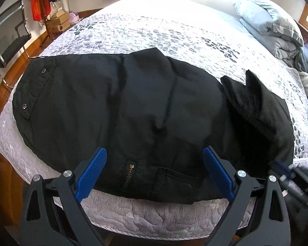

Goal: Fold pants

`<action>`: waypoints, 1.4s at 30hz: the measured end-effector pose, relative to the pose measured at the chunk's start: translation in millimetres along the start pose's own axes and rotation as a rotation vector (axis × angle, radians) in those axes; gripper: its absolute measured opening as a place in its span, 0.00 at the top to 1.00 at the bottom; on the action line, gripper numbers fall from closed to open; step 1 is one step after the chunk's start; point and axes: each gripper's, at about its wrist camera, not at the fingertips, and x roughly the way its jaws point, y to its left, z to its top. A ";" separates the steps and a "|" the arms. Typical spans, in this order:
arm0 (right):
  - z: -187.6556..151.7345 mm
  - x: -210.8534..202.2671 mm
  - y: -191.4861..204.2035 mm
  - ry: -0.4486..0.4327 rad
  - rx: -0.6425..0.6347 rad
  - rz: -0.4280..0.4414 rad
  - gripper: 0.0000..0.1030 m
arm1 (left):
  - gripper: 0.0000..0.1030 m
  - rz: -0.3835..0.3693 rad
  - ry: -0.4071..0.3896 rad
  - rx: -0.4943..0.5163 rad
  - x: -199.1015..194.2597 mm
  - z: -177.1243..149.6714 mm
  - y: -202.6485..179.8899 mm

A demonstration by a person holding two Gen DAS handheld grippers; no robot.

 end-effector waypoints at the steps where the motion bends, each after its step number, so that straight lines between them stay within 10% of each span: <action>1: -2.4 4.6 3.7 0.018 -0.014 0.007 0.89 | 0.08 -0.001 0.004 -0.005 1.1 -0.1 1.1; 7: -19.1 29.6 2.3 0.123 -0.027 0.080 0.74 | 0.08 0.007 0.012 -0.014 5.2 -0.6 5.5; 10: -19.6 22.4 -0.8 0.127 0.011 0.192 0.39 | 0.08 0.009 0.028 -0.015 7.9 -0.8 7.0; 16: -12.2 -1.9 -8.4 0.075 0.073 0.122 0.38 | 0.08 0.058 0.054 0.021 14.6 -1.6 7.8; 22: -11.0 21.8 -1.3 0.122 0.073 0.037 0.46 | 0.08 0.126 0.085 0.102 23.7 -6.5 7.5; 25: -10.6 26.6 -2.6 0.124 0.108 0.076 0.70 | 0.08 0.119 0.086 0.122 25.0 -7.8 9.5; 32: -10.1 16.3 -13.2 0.102 0.189 0.130 0.91 | 0.07 0.118 0.090 0.120 24.6 -7.8 16.0; 42: -8.1 20.8 21.9 0.124 0.078 0.165 0.91 | 0.07 0.125 0.079 0.105 21.1 -11.1 25.5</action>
